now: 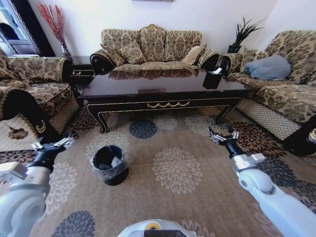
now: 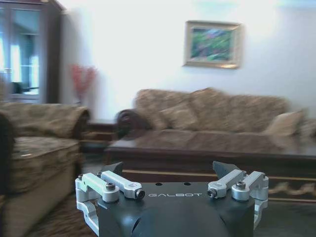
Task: Move to the front of the table and pick up the trash from the floor, then place it into the trash bin.
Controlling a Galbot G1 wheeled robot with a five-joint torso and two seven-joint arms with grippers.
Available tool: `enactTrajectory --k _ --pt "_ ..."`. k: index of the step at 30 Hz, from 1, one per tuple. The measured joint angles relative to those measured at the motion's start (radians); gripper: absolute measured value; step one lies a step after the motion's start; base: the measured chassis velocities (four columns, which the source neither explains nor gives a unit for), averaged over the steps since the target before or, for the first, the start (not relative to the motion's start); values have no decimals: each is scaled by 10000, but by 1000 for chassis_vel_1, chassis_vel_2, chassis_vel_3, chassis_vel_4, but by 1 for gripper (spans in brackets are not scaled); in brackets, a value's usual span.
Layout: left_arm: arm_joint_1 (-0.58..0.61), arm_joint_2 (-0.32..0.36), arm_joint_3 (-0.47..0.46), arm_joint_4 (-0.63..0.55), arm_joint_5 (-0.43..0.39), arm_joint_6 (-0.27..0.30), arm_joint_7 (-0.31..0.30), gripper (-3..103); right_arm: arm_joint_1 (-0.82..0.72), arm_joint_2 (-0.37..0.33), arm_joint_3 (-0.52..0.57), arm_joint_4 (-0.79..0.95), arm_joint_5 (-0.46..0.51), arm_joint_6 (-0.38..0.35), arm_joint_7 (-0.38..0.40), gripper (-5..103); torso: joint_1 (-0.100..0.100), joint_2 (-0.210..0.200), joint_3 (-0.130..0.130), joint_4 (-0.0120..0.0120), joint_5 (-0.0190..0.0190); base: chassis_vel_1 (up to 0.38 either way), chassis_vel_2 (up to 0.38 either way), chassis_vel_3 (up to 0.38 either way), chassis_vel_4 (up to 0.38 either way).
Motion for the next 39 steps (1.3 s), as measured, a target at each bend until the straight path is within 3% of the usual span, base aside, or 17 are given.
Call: enactTrajectory --k 4,8,16,26,39 --pt "366 -54 314 -431 -807 -98 212 100 -447 235 353 463 0 51 -57 100 0 0 0 0 3 0 0 0 0" --pt "411 -96 362 -612 -781 -80 119 100 -890 447 594 742 125 105 -557 100 0 0 0 -1 1 0 0 0 0" --pt "1190 -120 -1 -733 -100 529 -1230 100 -1348 764 602 1215 480 244 -2037 100 0 -1 1 1 0 0 0 0 0" --pt "1454 -196 -67 -720 157 537 -1475 100 -1416 932 491 1124 457 355 -2429 100 1 -1 3 1 1 51 -69 -58 57" --pt "1566 -444 34 -705 181 583 -1562 100 -1347 928 300 814 377 403 -2627 100 0 -1 -1 0 2 258 -277 -257 268"
